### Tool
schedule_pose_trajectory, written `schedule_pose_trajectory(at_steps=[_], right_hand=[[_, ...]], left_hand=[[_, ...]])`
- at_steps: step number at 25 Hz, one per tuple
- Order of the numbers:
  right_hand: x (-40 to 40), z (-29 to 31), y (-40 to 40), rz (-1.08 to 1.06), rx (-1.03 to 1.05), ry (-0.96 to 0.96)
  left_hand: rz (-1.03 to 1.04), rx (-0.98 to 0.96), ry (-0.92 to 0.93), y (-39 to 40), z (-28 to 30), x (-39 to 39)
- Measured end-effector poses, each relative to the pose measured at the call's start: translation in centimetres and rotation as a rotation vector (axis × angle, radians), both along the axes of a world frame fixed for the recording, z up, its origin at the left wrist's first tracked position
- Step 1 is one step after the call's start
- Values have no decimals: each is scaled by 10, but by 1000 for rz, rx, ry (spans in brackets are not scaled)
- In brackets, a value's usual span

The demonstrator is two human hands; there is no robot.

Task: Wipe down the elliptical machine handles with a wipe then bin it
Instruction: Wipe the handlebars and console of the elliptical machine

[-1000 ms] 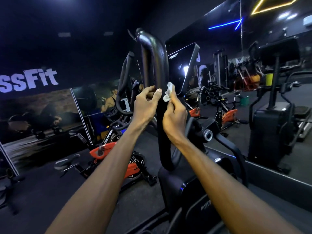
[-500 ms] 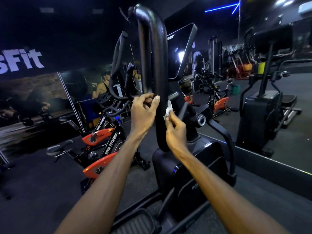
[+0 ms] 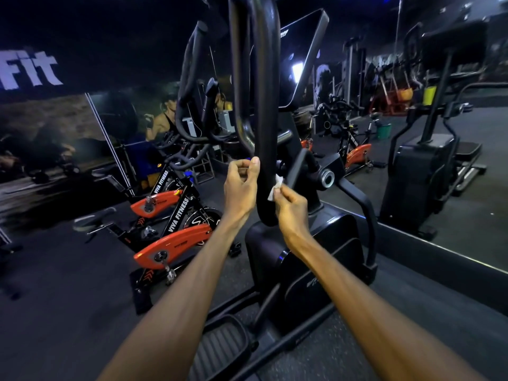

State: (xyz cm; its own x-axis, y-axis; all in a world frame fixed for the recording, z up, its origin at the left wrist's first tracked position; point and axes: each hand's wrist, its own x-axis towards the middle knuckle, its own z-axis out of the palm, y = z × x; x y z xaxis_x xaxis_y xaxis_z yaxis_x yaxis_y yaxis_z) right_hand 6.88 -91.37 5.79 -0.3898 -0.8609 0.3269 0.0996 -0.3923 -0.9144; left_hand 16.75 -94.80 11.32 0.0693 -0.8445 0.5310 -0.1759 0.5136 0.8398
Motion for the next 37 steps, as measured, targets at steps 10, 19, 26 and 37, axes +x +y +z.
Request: schedule_pose_trajectory(at_steps=[10, 19, 26, 37], right_hand=[[-8, -49, -6, 17, 31, 265], [-24, -71, -7, 4, -167, 636], [-63, -78, -56, 73, -182, 1021], [-111, -64, -119, 59, -426, 1320]], left_hand=[[-77, 24, 80, -7, -27, -3], [-100, 211, 265, -27, -70, -16], [-225, 462, 357, -36, -95, -20], [-58, 640, 651, -39, -124, -47]])
